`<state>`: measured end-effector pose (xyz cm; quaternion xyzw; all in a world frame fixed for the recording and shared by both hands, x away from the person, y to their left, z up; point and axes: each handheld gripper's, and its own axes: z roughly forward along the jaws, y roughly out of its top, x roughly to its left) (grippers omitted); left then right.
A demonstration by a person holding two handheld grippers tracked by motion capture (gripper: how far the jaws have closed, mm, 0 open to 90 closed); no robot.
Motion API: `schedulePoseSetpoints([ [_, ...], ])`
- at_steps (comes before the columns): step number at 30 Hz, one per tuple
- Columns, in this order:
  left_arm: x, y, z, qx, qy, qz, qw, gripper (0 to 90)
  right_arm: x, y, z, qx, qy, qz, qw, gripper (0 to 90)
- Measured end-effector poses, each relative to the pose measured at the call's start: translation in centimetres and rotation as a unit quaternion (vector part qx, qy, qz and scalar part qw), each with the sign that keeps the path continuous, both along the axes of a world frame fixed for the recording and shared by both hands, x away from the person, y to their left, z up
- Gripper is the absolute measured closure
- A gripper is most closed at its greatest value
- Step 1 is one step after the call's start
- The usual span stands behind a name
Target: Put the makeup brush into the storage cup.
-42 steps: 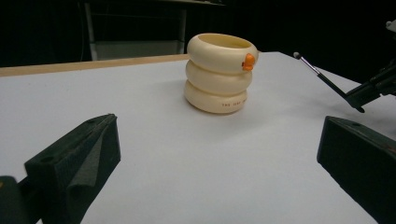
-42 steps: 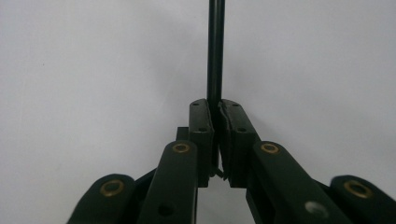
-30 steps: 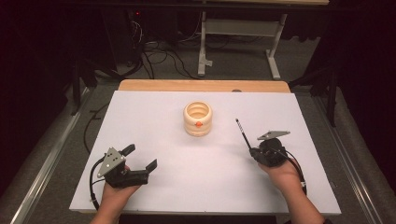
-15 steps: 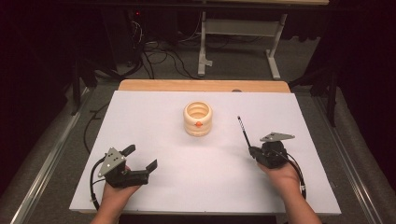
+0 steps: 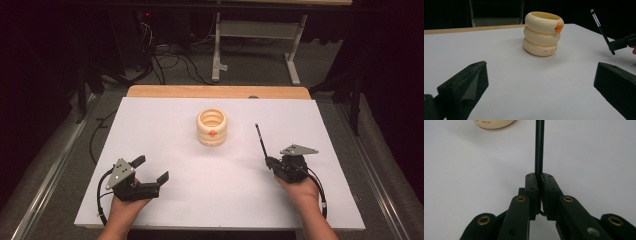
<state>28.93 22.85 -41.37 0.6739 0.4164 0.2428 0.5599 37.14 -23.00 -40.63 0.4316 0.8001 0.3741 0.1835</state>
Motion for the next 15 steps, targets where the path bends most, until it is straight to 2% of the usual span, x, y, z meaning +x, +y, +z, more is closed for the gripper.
schedulePoseSetpoints([
  [15, -0.02, -0.02, -0.08, 0.0, 0.002, 0.001, 1.0, 0.2, -0.49, -0.49, -0.08, 0.028, -0.022, -0.008, 0.9993, 86.5],
])
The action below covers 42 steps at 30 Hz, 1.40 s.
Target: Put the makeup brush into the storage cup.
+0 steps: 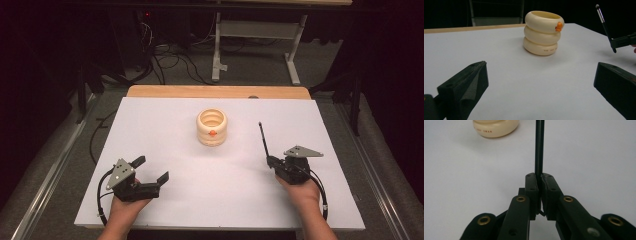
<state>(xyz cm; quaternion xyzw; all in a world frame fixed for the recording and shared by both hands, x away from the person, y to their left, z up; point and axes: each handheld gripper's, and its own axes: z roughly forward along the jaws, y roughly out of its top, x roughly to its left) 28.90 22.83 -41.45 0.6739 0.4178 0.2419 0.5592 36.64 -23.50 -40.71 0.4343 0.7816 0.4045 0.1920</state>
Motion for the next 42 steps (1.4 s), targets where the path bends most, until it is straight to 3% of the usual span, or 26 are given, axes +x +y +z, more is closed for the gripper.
schedulePoseSetpoints([
  [17, 0.1, 0.0, -0.1, 0.0, 0.002, -0.002, 1.0, 0.2, -0.5, 0.0, -0.8, 0.024, -0.034, -0.003, 0.9991, 86.4],
  [35, 0.1, -0.1, -0.4, -0.003, 0.011, -0.005, 0.9999, 0.2, -0.9, 0.2, -1.4, 0.028, -0.077, -0.003, 0.9966, 86.4],
  [42, 0.4, 0.2, -0.5, -0.003, 0.014, 0.006, 0.9999, 0.2, -0.8, 0.3, -1.5, 0.026, -0.081, 0.001, 0.9964, 86.4],
])
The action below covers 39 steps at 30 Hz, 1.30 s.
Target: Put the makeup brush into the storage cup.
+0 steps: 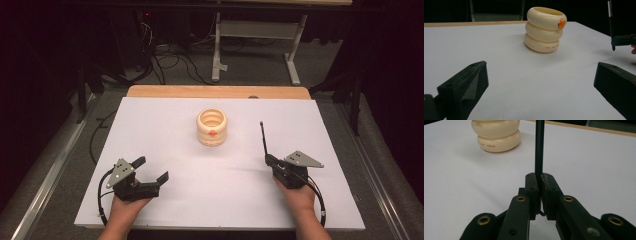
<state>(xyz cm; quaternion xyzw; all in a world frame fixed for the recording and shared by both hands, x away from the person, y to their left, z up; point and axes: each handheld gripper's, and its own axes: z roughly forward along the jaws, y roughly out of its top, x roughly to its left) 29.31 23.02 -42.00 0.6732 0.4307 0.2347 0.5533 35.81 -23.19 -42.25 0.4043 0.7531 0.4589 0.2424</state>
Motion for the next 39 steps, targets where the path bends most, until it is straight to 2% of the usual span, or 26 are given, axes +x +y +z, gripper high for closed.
schedulePoseSetpoints([
  [4, 0.2, -0.3, 0.5, 0.0, -0.006, 0.009, 0.9999, 0.5, 0.0, 0.1, 0.0, -0.001, -0.002, 0.003, 1.0, 86.4],
  [7, 0.6, -0.7, 0.8, 0.011, -0.002, 0.005, 0.9999, 0.6, 0.0, 0.0, 0.1, 0.002, -0.006, 0.004, 1.0, 86.4],
  [11, 1.1, -1.4, 0.7, 0.014, 0.006, 0.001, 0.9999, 0.6, -0.1, -0.1, 0.3, 0.004, -0.008, 0.003, 1.0, 86.4],
  [20, 2.5, -3.5, 1.1, 0.017, 0.001, -0.016, 0.9997, 0.6, -0.1, -0.2, 0.5, 0.004, -0.013, 0.005, 0.9999, 86.4],
  [28, 3.8, -5.2, 1.7, 0.003, -0.01, -0.028, 0.9996, 0.8, -0.1, -0.3, 0.5, 0.004, -0.013, 0.001, 0.9999, 86.4],
  [34, 4.2, -5.8, 1.5, -0.009, -0.015, -0.035, 0.9992, 1.1, -0.1, -0.3, 0.5, 0.001, -0.015, 0.003, 0.9999, 86.5],
  [39, 4.0, -6.4, 1.4, -0.011, -0.026, -0.049, 0.9984, 1.3, -0.1, -0.2, 0.5, 0.0, -0.016, 0.002, 0.9999, 86.4],
])
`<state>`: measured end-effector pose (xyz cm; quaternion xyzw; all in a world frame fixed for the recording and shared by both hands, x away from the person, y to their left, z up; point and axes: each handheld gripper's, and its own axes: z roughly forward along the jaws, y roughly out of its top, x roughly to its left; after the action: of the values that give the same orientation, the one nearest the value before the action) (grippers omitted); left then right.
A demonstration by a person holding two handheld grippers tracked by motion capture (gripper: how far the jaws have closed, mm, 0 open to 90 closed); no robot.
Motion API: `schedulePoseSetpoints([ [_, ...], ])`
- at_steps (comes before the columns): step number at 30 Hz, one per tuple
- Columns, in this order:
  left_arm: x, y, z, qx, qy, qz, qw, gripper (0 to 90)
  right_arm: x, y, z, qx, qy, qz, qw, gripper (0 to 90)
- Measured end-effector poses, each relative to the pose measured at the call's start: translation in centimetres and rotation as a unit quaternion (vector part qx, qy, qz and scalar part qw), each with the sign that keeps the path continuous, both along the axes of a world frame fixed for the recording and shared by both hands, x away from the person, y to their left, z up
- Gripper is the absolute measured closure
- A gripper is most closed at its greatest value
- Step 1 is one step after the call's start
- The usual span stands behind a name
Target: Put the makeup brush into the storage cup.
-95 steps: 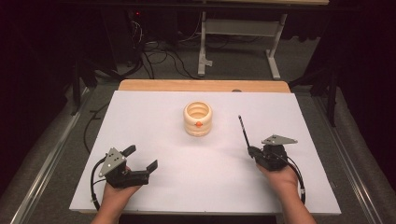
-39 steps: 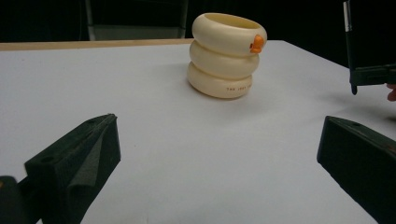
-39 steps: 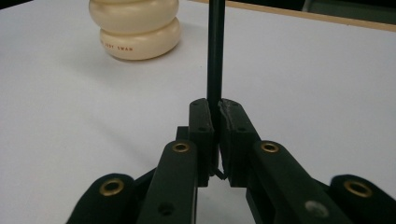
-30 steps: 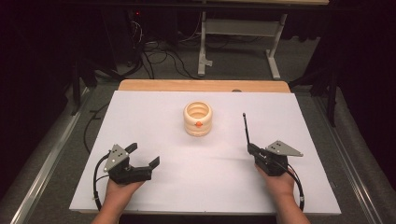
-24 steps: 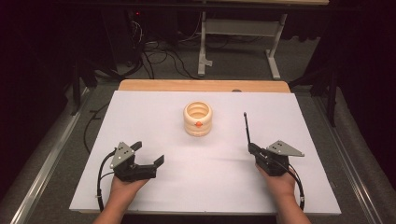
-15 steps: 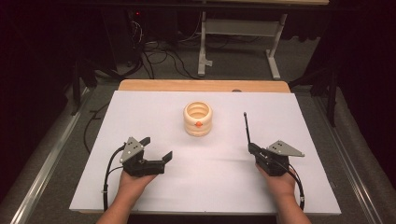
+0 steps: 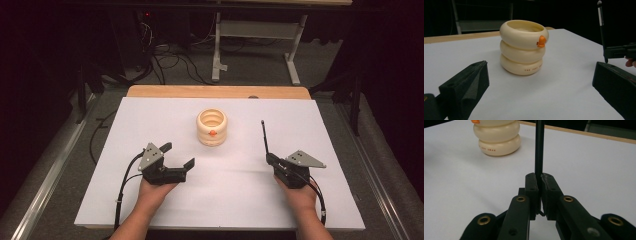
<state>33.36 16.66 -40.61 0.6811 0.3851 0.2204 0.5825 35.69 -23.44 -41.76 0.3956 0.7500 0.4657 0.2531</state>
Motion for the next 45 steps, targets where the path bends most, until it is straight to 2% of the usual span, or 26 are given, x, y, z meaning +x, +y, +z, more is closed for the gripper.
schedulePoseSetpoints([
  [4, -0.1, -0.5, 0.0, 0.007, 0.001, -0.014, 0.9999, 1.5, 0.0, 0.0, 0.0, -0.002, 0.0, -0.002, 1.0, 86.4],
  [17, -0.4, -1.4, -0.7, 0.024, 0.011, -0.033, 0.9991, 1.9, -0.2, 1.4, 0.0, -0.015, -0.006, 0.017, 0.9997, 86.4],
  [22, -0.6, -1.7, -0.7, 0.024, 0.012, -0.039, 0.9989, 2.1, -0.3, 2.1, 0.0, -0.016, -0.006, 0.024, 0.9996, 86.4],
  [32, -0.8, -2.0, -0.5, 0.021, 0.01, -0.046, 0.9987, 2.3, -0.4, 3.8, 0.1, -0.019, -0.021, 0.047, 0.9985, 86.4],
  [45, -1.0, -2.3, -0.2, 0.016, 0.009, -0.054, 0.9983, 2.9, -0.7, 6.0, 0.1, -0.023, -0.024, 0.072, 0.9969, 86.4],
])
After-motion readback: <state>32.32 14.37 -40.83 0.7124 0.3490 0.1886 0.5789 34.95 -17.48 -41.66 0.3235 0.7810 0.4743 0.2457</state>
